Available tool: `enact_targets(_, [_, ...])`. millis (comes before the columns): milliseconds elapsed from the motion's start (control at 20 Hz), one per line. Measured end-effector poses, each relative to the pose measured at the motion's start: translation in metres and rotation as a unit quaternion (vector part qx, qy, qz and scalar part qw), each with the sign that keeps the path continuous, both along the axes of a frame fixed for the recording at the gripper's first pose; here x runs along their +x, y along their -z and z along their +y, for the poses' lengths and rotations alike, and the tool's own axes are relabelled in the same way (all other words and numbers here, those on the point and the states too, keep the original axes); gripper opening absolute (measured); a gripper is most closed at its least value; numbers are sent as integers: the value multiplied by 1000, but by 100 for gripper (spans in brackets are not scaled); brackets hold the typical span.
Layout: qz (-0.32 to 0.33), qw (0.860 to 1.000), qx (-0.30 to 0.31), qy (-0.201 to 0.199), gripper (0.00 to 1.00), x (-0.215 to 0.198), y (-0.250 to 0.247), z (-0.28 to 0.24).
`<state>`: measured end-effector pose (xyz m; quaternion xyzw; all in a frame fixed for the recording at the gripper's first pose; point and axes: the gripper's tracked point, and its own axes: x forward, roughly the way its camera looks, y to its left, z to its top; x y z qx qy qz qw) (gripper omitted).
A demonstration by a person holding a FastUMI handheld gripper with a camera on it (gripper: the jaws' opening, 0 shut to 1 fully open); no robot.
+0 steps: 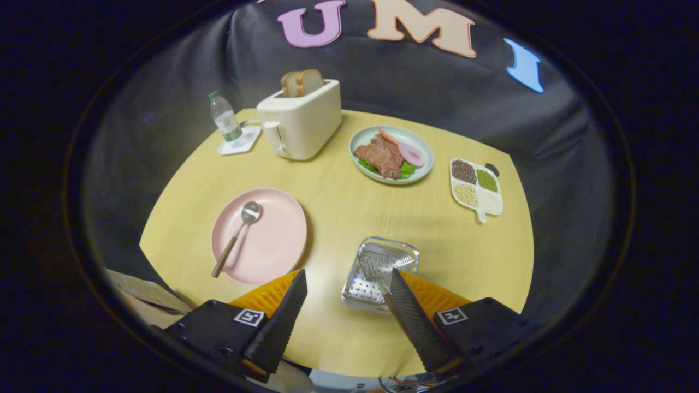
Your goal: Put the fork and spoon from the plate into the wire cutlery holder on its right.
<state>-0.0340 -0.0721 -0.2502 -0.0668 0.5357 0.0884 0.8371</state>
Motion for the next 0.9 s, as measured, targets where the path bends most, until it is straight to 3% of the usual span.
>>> enact_targets(550, [-145,988,49,33,98,-2,-13,99])
enact_targets(900, [-151,986,55,38,98,-12,24,152])
